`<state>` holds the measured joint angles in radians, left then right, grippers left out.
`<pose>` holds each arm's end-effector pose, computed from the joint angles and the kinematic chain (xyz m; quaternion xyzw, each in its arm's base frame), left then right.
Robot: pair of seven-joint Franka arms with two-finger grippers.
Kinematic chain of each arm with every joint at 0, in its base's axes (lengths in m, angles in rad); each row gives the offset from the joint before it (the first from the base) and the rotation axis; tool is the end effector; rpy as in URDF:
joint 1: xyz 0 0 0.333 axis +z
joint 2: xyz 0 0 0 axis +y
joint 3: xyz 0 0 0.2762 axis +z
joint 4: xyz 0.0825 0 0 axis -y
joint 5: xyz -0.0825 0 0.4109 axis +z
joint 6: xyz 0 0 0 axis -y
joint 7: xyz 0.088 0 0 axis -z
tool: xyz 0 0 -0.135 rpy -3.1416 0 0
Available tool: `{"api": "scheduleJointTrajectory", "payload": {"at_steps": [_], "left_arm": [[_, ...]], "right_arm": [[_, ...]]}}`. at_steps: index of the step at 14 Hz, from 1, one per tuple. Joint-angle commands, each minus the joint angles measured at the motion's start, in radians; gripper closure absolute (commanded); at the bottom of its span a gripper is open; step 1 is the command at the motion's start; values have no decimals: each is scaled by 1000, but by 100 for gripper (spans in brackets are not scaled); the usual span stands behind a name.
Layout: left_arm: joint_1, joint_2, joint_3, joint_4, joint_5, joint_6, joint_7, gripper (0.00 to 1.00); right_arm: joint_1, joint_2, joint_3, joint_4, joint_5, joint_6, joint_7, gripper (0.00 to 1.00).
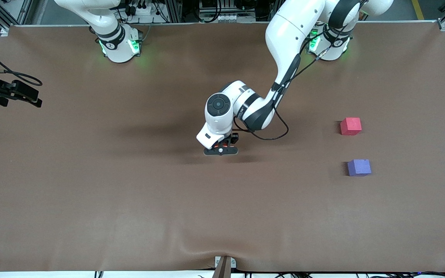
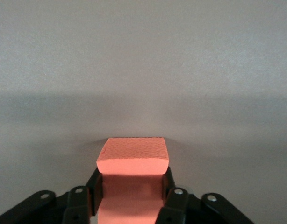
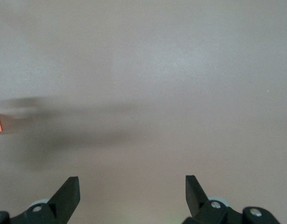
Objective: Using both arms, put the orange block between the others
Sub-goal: 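Grasp the orange cube with the left gripper and open the right gripper, then carry the orange cube with the left gripper toward the pink and purple cubes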
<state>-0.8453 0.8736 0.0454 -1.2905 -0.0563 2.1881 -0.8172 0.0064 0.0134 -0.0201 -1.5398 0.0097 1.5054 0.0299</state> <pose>0.5110 -0.5392 0.1534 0.9998 0.0163 0.0044 0.0131 0.5770 -0.0065 0.5587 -0.9995 0.0216 0.0239 0.0045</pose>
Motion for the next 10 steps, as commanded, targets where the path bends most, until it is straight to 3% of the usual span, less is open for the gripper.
{"api": "scheduleJointTrajectory", "payload": {"at_steps": [1, 3, 7, 10], "left_arm": [[37, -67, 5, 4, 29, -102, 18, 59], [83, -111, 5, -7, 26, -152, 85, 55], [158, -206, 56, -41, 41, -260, 99, 59], [248, -301, 56, -107, 68, -261, 113, 60]], "right_arm": [[-14, -7, 12, -6, -7, -2, 7, 0], [-14, -7, 14, -6, -7, -2, 7, 0], [-14, -7, 14, -6, -7, -4, 5, 0], [-14, -6, 12, -6, -7, -4, 5, 0]]}}
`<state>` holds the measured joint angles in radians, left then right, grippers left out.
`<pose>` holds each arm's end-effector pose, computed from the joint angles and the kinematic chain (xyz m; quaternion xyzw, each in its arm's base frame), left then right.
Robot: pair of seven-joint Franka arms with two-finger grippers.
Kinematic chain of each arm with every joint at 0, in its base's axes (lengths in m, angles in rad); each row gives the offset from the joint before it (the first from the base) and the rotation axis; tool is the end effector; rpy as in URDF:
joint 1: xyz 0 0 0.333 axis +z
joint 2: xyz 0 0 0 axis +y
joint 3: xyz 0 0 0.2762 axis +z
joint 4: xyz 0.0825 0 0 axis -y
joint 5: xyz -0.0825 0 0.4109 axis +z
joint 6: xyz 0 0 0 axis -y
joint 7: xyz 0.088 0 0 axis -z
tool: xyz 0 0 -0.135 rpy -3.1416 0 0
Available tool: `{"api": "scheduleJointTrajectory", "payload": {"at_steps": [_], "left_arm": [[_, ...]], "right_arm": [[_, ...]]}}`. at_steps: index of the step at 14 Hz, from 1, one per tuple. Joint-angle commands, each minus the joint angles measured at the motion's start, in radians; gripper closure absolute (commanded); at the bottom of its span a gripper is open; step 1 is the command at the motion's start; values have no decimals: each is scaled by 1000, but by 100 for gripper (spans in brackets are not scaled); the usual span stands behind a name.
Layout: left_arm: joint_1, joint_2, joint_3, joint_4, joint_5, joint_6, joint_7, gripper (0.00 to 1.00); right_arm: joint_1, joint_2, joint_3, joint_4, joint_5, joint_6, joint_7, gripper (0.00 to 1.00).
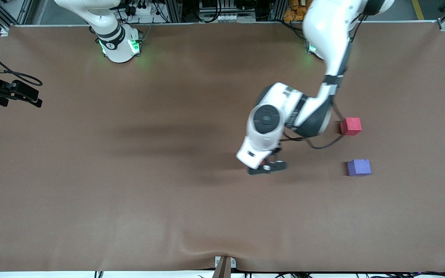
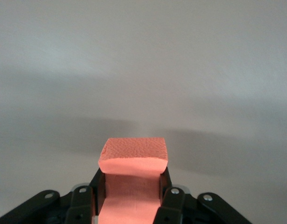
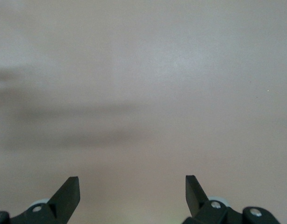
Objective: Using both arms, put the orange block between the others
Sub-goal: 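Carry the orange cube with the left gripper toward the pink and purple cubes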
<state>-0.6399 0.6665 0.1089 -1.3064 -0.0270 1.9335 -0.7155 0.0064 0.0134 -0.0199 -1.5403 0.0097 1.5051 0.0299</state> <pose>0.6203 -0.3826 0.2779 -0.9959 -0.0862 0.0021 0.0277 0.5769 -0.0064 0.5585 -0.9995 0.0215 0.0243 0.0045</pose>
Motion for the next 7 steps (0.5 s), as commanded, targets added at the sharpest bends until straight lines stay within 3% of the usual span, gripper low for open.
{"api": "scheduleJointTrajectory", "payload": {"at_steps": [1, 4, 7], "left_arm": [[69, -122, -9, -118, 74, -4, 13, 63], [158, -204, -15, -239, 93, 63, 69, 65], [264, -277, -18, -353, 93, 140, 242, 65]], "right_arm": [[-14, -6, 14, -6, -7, -2, 5, 0], [-16, -6, 14, -7, -7, -3, 5, 0], [-16, -4, 14, -9, -7, -14, 4, 0]]}}
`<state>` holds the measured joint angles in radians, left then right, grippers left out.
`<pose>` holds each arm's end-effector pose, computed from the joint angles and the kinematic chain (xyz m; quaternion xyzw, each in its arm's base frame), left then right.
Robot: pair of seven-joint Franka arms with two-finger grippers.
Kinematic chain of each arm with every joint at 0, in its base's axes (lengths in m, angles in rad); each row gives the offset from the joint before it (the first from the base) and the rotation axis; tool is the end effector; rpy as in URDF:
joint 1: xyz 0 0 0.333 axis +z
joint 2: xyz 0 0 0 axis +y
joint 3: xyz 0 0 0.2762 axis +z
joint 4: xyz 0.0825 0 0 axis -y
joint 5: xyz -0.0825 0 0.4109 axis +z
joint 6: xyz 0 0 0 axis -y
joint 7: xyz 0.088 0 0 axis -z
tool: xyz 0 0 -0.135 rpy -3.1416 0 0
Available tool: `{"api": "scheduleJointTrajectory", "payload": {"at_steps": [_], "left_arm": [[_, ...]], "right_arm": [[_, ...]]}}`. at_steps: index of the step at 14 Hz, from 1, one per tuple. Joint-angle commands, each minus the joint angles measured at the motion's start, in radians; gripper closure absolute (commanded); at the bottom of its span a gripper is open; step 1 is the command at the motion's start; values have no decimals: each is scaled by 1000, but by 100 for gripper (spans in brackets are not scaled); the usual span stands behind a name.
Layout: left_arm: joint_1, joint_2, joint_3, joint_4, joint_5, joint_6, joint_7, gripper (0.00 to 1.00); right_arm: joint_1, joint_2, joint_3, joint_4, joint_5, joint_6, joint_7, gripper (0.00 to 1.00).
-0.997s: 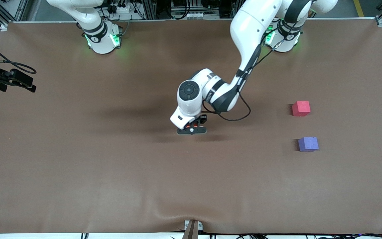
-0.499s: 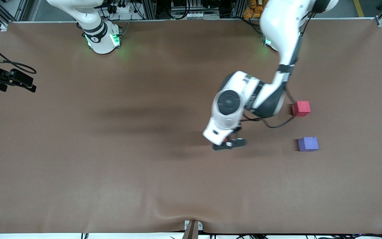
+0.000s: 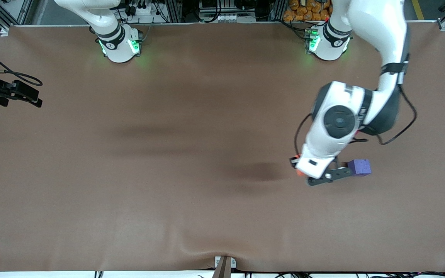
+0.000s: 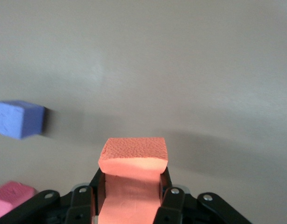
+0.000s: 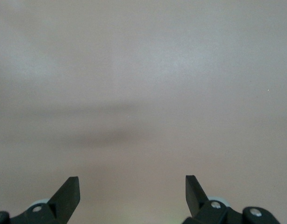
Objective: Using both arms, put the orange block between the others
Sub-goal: 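Carry the orange cube with the left gripper toward the pink and purple cubes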
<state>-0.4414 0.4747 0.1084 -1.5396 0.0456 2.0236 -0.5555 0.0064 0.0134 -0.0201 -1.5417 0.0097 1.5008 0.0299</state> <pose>0.6563 -0.2304 0.3069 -0.9944 -0.0950 -0.0247 0.0383 0.5763 -0.0065 0.5574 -0.9994 0.0216 0.0272 0.0045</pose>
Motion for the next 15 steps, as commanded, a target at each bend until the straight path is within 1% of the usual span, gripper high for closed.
{"api": "scheduleJointTrajectory", "payload": {"at_steps": [1, 3, 5, 6, 8, 10, 12, 15], "left_arm": [[96, -100, -18, -141, 20, 53, 135, 65], [186, -129, -21, -200, 17, 93, 267, 65], [243, -168, -21, -298, 17, 180, 330, 65], [254, -186, -19, -347, 17, 217, 348, 65], [311, -194, -21, -399, 19, 239, 382, 65], [332, -199, -21, -448, 16, 248, 420, 65], [351, -238, -21, -534, 17, 296, 472, 65], [369, -242, -24, -580, 17, 313, 496, 65]], "right_arm": [[-16, -4, 14, -9, -7, -13, 4, 0], [-14, -4, 14, -18, -7, -14, 4, 0], [-16, -6, 14, -23, -7, -30, 4, 0], [-16, -6, 14, -23, -7, -39, 4, 0], [-14, -6, 14, -23, -7, -56, 4, 0], [-16, -10, 14, -23, -7, -67, 4, 0], [-16, -10, 14, -23, -7, -70, 4, 0], [-16, -12, 12, -21, -7, -71, 4, 0]]}}
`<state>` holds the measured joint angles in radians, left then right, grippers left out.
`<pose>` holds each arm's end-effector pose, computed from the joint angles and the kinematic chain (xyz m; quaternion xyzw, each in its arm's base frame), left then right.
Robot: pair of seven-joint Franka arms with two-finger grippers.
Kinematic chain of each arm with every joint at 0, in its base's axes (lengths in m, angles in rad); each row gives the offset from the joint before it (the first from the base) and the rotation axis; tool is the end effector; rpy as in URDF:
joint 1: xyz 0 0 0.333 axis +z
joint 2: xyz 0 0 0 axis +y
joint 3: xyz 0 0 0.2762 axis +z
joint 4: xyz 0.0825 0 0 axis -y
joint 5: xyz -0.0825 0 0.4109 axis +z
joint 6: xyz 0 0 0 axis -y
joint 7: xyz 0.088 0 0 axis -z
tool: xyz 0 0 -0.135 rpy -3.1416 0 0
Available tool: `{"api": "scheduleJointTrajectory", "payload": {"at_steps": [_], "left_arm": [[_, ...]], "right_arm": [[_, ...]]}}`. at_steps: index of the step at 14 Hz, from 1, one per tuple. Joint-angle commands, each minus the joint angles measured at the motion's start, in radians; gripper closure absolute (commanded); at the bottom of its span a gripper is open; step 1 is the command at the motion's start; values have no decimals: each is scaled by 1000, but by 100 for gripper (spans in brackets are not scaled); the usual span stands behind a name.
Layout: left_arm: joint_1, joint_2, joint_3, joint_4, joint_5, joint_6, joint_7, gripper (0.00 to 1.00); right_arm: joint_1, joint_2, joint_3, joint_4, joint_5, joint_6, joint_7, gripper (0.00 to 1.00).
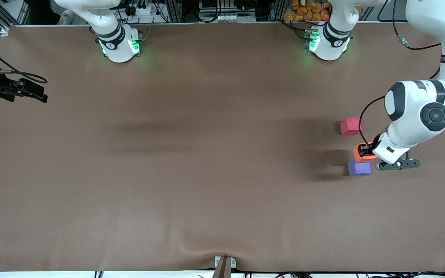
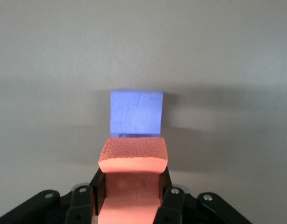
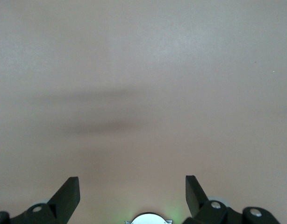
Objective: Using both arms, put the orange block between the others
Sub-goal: 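Lower the orange cube between the pink and purple cubes with the left gripper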
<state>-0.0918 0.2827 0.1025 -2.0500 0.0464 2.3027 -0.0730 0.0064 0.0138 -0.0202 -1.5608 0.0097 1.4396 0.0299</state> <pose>0.5946 0.0093 0.2147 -0.9991 -0.0243 0.0135 0.0318 0.5665 -0.0063 0.5434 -0.9975 0.0215 0.0675 0.0042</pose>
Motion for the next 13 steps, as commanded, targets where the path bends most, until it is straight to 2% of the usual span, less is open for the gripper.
{"api": "scheduleJointTrajectory", "payload": {"at_steps": [1, 6, 13], "left_arm": [[21, -49, -18, -75, 16, 37, 24, 65], [24, -45, -18, -119, 16, 87, 56, 65], [32, -14, -18, -125, 16, 107, 61, 65]], "right_arm": [[-16, -12, 13, -2, -7, -10, 5, 0], [-14, -12, 13, -2, -7, -8, 7, 0], [-16, -18, 13, -2, -5, 4, 7, 0]]}}
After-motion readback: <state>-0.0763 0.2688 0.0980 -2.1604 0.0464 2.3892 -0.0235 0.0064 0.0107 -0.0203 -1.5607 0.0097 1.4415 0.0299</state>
